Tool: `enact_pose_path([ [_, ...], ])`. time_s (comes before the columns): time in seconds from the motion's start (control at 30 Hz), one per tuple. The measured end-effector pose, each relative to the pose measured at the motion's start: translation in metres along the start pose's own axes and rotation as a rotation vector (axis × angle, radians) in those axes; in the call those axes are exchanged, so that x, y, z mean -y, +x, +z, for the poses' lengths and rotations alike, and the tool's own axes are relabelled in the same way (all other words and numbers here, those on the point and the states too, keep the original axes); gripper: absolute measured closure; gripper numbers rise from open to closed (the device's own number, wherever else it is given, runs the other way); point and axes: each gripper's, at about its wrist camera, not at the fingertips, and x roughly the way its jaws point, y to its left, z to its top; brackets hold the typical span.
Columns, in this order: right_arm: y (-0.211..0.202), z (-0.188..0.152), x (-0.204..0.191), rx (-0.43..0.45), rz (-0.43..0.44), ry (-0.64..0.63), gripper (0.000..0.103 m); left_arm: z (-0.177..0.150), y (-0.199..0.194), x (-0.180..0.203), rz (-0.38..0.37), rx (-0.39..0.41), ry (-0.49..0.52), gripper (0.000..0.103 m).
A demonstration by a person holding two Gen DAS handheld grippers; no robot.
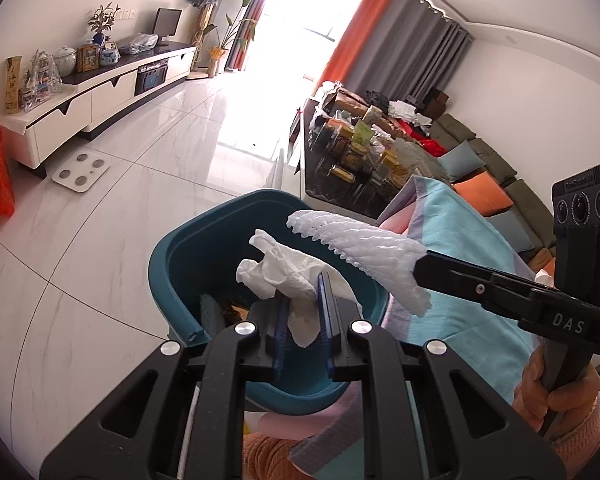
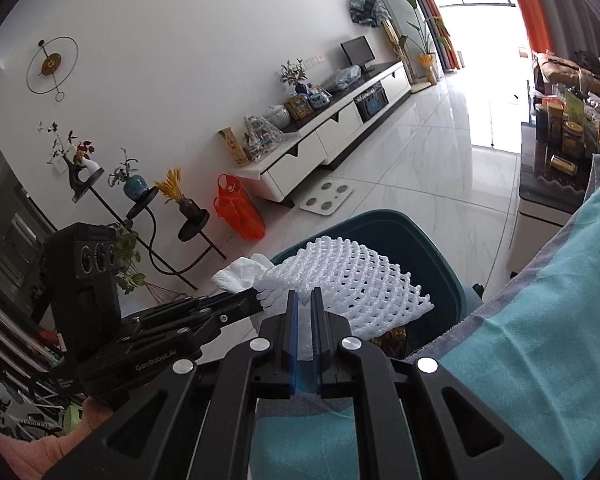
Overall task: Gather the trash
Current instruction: 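Carry the tissue and foam net with both tools over the teal bin, then open both tools to drop the tissue and foam net into the bin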
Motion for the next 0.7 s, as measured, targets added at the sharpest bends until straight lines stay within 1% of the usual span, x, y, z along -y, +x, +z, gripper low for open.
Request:
enact_pose_path([
  [0.17,0.009,0.004,0.004,-0.023,-0.027,0.025,0.096,0.002,0.017,-0.001,0.015,-0.016,-0.005,0.089],
  [0.23,0.011,0.005,0.005,-0.030,-0.046,0.032,0.094,0.004,0.024,0.000,0.019,-0.024,-0.005,0.084],
  [0.27,0.012,0.004,0.006,-0.032,-0.055,0.032,0.092,0.003,0.026,0.001,0.023,-0.026,-0.005,0.084],
  [0.37,0.016,0.005,0.007,-0.034,-0.060,0.042,0.091,0.001,0.039,0.003,0.020,-0.039,-0.014,0.082],
  [0.4,0.016,0.004,0.008,-0.035,-0.066,0.045,0.090,0.000,0.042,0.002,0.020,-0.042,-0.016,0.078],
  [0.43,0.017,0.004,0.009,-0.036,-0.068,0.049,0.085,0.000,0.048,0.002,0.017,-0.049,-0.022,0.073],
  [0.47,0.018,0.004,0.010,-0.036,-0.071,0.057,0.083,-0.001,0.053,0.002,0.017,-0.055,-0.030,0.071],
  [0.53,0.017,0.003,0.011,-0.033,-0.075,0.062,0.083,-0.002,0.062,0.000,0.020,-0.062,-0.043,0.062],
  [0.57,0.017,0.002,0.012,-0.033,-0.075,0.064,0.083,-0.002,0.067,-0.001,0.022,-0.069,-0.047,0.060],
  [0.7,0.010,0.001,0.012,-0.019,-0.074,0.077,0.082,-0.005,0.079,-0.002,0.036,-0.085,-0.059,0.060],
])
